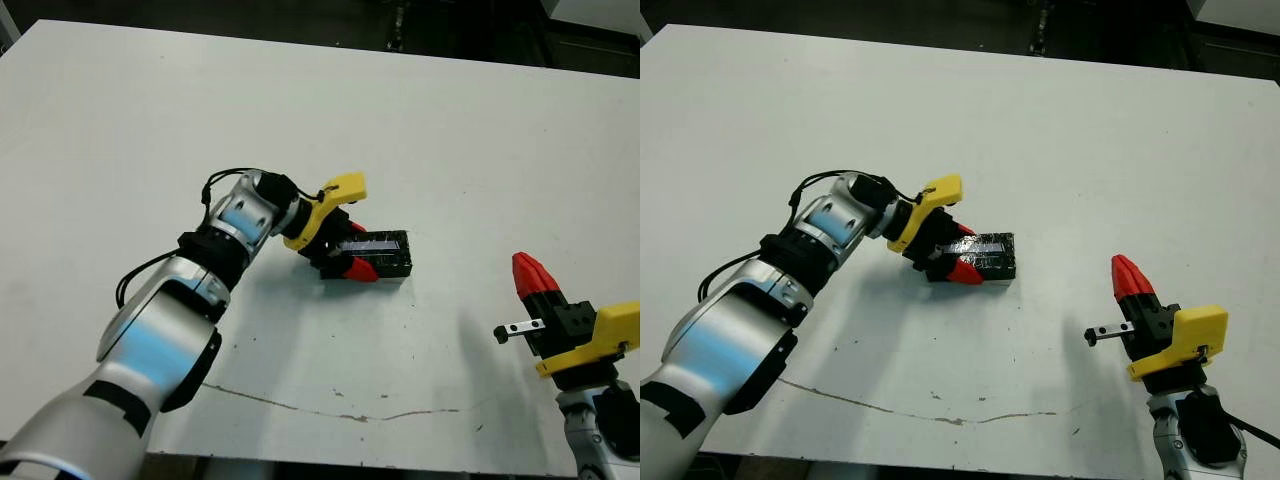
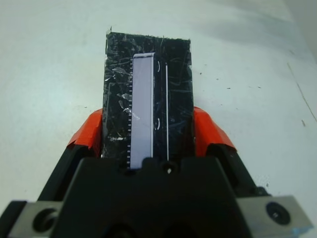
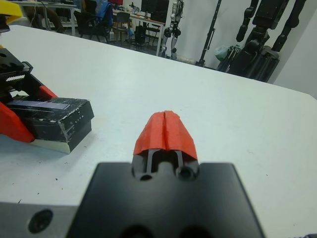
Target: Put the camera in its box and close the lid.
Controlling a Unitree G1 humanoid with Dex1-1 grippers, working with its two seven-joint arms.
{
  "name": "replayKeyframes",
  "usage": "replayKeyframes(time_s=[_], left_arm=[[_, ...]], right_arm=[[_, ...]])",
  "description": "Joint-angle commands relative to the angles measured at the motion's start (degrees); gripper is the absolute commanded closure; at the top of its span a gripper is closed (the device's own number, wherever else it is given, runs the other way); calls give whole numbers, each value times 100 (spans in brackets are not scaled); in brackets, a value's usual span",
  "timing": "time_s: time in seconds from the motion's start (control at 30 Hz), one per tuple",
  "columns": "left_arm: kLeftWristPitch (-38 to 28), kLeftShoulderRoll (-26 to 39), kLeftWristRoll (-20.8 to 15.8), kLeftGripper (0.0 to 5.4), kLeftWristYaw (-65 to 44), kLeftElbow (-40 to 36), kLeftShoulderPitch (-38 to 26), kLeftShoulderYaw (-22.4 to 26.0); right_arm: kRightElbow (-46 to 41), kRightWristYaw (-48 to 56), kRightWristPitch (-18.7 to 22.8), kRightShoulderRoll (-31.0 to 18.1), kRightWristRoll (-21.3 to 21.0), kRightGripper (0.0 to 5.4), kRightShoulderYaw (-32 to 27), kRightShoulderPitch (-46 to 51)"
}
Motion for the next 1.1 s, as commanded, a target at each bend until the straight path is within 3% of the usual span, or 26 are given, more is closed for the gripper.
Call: replayKeyframes(time_s=[0.03, 0.2, 0.4, 0.6, 0.87, 1.1], left_arm=[[895, -995, 182, 228, 878, -624, 945, -583], [1189, -846, 220, 156, 928, -1290, 1156, -767], [1133, -801, 194, 78, 1001, -1355, 1212, -851], [340, -738, 352, 1, 979, -1146, 1156, -952], [-749, -611, 422, 1, 733, -611, 1019, -841], [-867, 274, 523, 1, 660, -1071, 983, -481]], right_arm=[[23, -70, 14, -5, -32, 540, -48, 111], [129, -6, -79, 6, 7, 540, -38, 71], [161, 1, -140, -3, -44, 540, -15, 67], [173, 20, -161, 5, 12, 540, -10, 78], [161, -13, -100, 14, 6, 540, 38, 81], [89, -81, -110, 16, -74, 540, 80, 126]])
